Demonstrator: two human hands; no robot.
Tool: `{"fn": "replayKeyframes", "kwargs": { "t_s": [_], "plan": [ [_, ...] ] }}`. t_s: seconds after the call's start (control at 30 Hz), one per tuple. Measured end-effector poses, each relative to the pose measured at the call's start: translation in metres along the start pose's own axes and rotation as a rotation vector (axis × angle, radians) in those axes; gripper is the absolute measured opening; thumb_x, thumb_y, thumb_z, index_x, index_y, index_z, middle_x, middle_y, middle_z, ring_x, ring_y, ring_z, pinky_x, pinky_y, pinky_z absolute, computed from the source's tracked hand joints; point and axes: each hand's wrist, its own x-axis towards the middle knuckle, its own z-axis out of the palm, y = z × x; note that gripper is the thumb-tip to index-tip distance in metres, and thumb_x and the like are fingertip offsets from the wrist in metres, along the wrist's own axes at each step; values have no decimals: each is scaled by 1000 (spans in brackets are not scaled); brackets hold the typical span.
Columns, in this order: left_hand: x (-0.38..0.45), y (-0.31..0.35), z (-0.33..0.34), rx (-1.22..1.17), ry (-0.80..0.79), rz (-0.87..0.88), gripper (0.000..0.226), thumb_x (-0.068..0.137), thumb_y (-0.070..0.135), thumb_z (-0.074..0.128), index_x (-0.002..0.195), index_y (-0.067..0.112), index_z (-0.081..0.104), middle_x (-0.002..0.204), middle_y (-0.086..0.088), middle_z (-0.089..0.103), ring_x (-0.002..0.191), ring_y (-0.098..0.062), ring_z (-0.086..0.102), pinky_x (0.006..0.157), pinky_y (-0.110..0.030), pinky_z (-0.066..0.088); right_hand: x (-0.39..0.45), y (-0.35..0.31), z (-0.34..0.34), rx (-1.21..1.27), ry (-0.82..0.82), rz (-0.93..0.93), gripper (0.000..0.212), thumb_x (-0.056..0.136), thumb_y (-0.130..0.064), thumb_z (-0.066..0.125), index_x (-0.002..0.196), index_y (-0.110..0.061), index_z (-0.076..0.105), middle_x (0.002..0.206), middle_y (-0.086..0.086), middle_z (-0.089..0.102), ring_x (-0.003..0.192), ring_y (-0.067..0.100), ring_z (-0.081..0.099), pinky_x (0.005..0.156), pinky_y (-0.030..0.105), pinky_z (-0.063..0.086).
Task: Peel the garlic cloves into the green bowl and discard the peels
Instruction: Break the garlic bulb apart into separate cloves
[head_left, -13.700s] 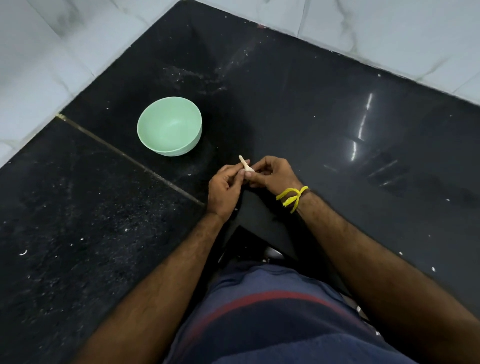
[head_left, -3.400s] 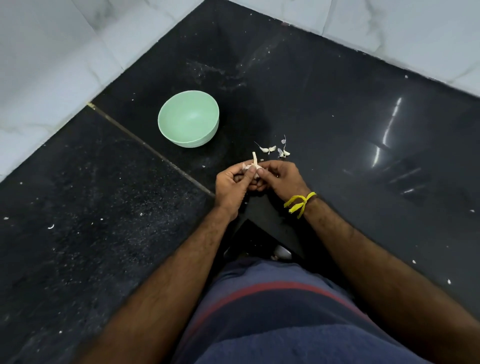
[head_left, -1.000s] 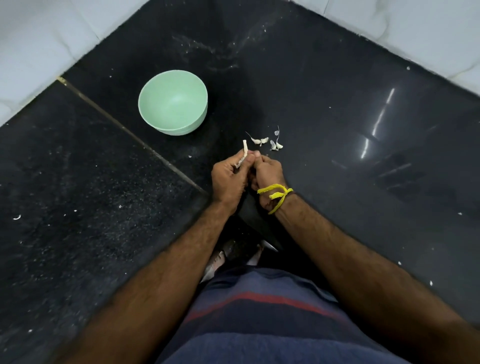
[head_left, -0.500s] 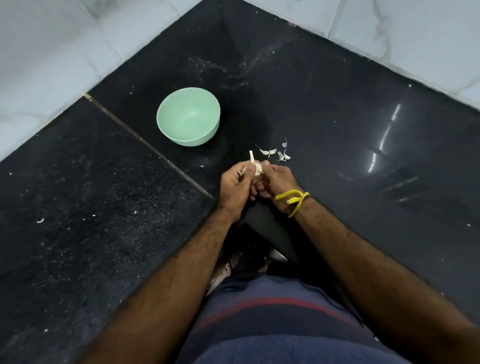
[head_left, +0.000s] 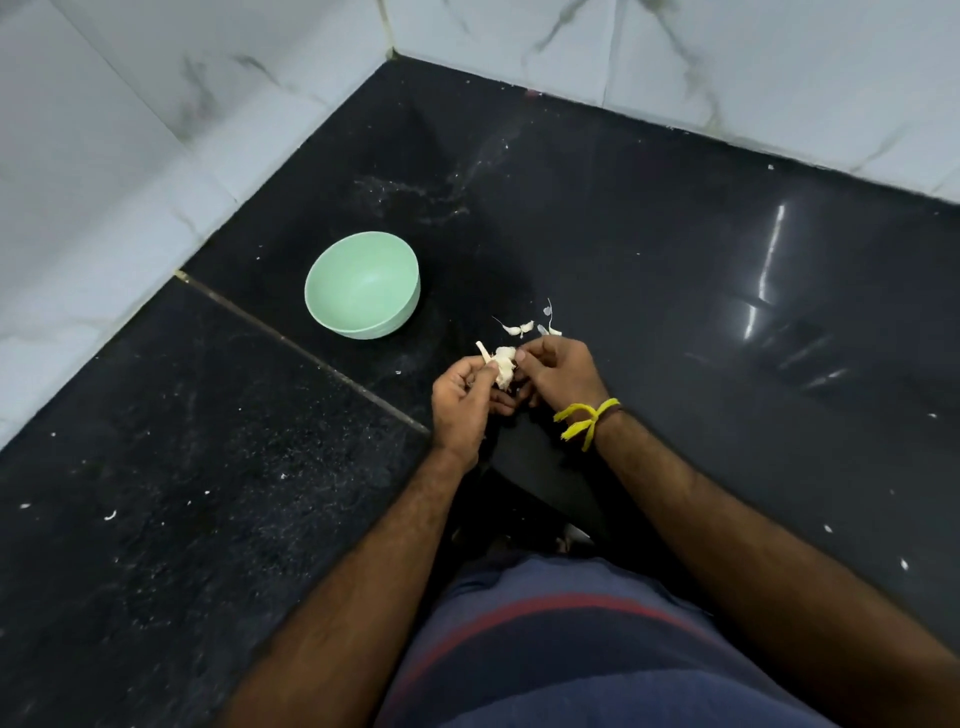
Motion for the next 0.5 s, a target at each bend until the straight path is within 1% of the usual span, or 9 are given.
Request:
{"fn": "replayKeyframes", "kwargs": {
  "t_s": [0.07, 0.13, 0.2, 0.27, 0.37, 0.43, 0.5],
  "plan": [
    [-1, 2, 1, 12, -10, 3, 15, 100, 2, 53, 95, 2, 67, 64, -5, 66, 47, -13, 57, 43, -21, 48, 1, 1, -2, -50, -2, -72, 10, 93, -10, 65, 99, -4, 70, 73, 6, 69, 54, 15, 62, 47, 23, 50],
    [-2, 2, 2, 16, -24, 5, 15, 101, 3, 54, 94, 2, 67, 65, -5, 66, 48, -12, 57, 42, -20, 48, 3, 2, -4, -43, -23, -104, 11, 91, -7, 67, 100, -4, 71, 76, 7, 70, 59, 14, 63, 51, 23, 52],
    [-3, 2, 2, 15, -34, 11, 17, 101, 8, 57, 94, -3, 67, 69, -11, 65, 50, -12, 58, 42, -21, 49, 4, 1, -6, -38, -38, -116, 6, 90, -7, 69, 95, -5, 71, 76, 8, 71, 62, 14, 65, 55, 26, 56],
    [-3, 1, 2, 28, -39, 32, 26, 102, 14, 59, 95, -10, 64, 71, -16, 63, 53, -15, 59, 44, -22, 50, 5, 0, -7, -44, -59, -111, 3, 89, -8, 70, 92, -7, 70, 77, 7, 71, 65, 16, 66, 60, 29, 59],
    [-3, 0, 1, 55, -41, 45, 27, 103, 15, 57, 95, -10, 63, 72, -16, 63, 54, -16, 60, 44, -22, 50, 4, 1, -7, -21, -21, -94, 7, 87, -7, 72, 92, -6, 67, 80, 9, 69, 65, 16, 66, 60, 32, 60],
    [-4, 0, 1, 81, -57, 53, 27, 103, 14, 57, 97, -12, 63, 76, -20, 63, 55, -16, 60, 44, -22, 50, 5, 1, -7, -64, -2, -127, 9, 89, -8, 70, 97, -6, 69, 86, 8, 71, 71, 17, 69, 62, 34, 60],
    [-6, 1, 0, 97, -78, 64, 27, 102, 13, 58, 98, -14, 63, 77, -21, 63, 56, -16, 60, 45, -22, 51, 5, 0, -6, -147, -46, -179, 15, 91, -11, 66, 105, -8, 72, 94, 5, 73, 82, 16, 70, 65, 32, 61]
  ]
}}
